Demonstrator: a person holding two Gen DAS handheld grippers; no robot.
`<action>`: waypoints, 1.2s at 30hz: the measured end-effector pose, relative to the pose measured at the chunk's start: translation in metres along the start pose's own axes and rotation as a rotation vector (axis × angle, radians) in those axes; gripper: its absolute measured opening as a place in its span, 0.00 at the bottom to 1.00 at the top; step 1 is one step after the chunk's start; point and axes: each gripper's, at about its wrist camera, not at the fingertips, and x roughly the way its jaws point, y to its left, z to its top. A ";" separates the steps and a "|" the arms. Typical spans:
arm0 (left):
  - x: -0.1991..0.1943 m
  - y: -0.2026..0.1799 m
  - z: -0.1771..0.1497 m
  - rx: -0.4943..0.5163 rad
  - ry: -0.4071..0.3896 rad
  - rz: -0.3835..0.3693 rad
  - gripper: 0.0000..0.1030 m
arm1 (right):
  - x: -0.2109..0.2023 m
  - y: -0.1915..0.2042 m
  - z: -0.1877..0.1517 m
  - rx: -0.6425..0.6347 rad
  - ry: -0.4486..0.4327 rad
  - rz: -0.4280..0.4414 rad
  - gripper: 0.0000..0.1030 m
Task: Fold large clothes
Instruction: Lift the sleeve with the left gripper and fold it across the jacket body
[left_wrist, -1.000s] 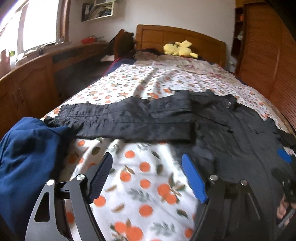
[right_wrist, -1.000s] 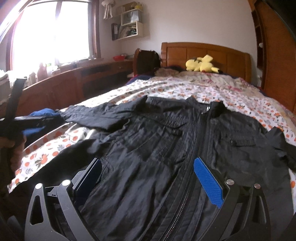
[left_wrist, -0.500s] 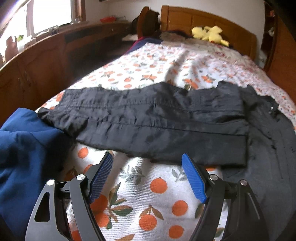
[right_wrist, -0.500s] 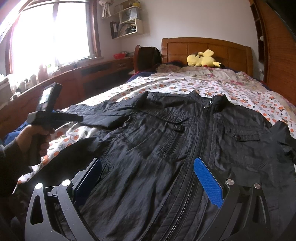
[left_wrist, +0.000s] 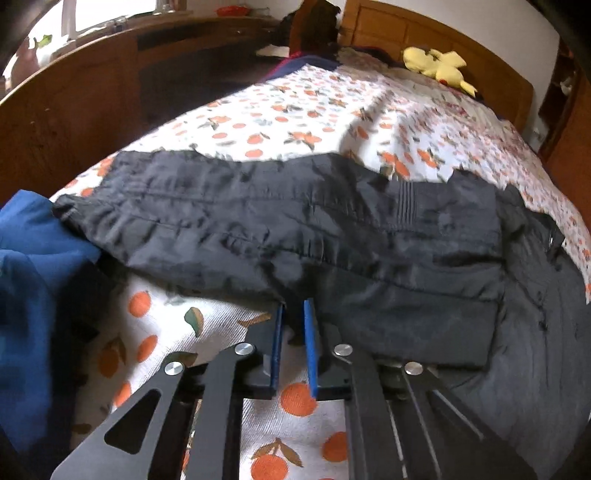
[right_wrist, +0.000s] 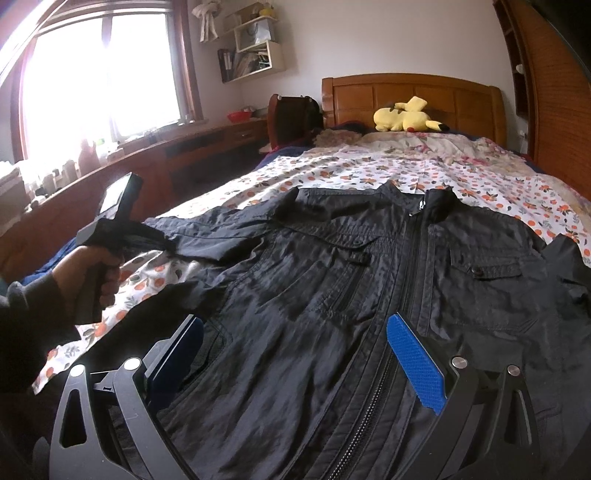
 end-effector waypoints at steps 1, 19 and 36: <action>-0.003 -0.002 0.002 0.002 0.000 0.000 0.07 | -0.002 0.000 0.001 0.003 -0.002 0.001 0.94; -0.109 -0.138 -0.039 0.273 -0.136 -0.112 0.01 | -0.044 -0.030 0.026 0.045 -0.087 -0.015 0.94; -0.136 -0.106 -0.090 0.335 -0.177 -0.114 0.60 | -0.042 -0.016 0.027 -0.002 -0.079 -0.013 0.94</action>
